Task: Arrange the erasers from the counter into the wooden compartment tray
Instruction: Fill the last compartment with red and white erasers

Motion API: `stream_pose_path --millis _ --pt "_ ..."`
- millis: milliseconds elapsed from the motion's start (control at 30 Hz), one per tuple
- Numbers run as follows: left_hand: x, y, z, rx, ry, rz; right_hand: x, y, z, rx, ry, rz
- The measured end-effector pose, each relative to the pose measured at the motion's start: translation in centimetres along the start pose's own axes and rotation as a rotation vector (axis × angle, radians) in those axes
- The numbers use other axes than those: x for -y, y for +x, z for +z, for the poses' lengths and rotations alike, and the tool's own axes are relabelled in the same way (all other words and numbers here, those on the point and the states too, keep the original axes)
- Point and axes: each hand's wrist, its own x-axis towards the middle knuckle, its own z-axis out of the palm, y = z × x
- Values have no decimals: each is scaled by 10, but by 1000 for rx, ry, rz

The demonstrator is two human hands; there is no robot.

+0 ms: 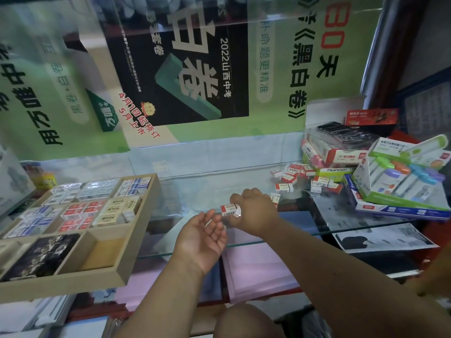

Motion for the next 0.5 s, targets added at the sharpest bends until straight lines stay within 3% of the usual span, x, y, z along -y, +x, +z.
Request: stream_pose_path --millis 200,500 --pt "-9 7 2 15 -69 3 -4 10 2 -17 83 18" --pt "-13 21 9 18 -119 39 -11 22 0 -213 575 263"
